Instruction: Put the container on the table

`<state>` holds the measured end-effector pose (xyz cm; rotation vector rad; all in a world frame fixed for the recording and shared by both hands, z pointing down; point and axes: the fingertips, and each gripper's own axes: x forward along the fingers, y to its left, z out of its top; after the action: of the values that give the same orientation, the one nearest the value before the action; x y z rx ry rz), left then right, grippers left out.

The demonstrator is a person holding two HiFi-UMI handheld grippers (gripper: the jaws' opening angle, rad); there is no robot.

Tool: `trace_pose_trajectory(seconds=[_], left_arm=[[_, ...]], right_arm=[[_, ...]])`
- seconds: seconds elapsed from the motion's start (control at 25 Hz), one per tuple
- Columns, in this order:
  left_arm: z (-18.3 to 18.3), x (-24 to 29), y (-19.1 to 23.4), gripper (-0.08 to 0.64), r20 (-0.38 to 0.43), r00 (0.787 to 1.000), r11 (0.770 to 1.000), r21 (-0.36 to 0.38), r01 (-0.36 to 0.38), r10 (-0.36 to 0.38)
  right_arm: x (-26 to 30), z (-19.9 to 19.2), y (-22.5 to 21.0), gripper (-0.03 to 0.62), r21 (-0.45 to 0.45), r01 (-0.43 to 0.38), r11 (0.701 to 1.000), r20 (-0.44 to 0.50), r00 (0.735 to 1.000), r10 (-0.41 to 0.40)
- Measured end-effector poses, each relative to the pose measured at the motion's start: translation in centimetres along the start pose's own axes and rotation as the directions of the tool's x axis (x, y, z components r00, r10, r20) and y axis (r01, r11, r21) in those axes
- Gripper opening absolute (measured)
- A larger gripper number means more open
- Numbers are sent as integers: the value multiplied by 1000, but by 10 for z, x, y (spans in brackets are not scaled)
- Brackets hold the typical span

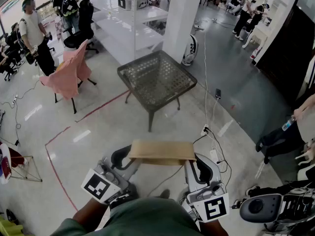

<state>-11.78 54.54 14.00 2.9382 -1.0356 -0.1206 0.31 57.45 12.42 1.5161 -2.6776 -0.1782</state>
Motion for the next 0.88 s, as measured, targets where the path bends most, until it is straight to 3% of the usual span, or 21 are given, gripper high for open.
trace_pose_trajectory(seconds=[0.88], left_arm=[[1, -25, 52, 107, -4, 997, 997, -7, 82, -82]], right_arm=[[44, 1, 37, 54, 26, 66, 997, -19, 998, -65]])
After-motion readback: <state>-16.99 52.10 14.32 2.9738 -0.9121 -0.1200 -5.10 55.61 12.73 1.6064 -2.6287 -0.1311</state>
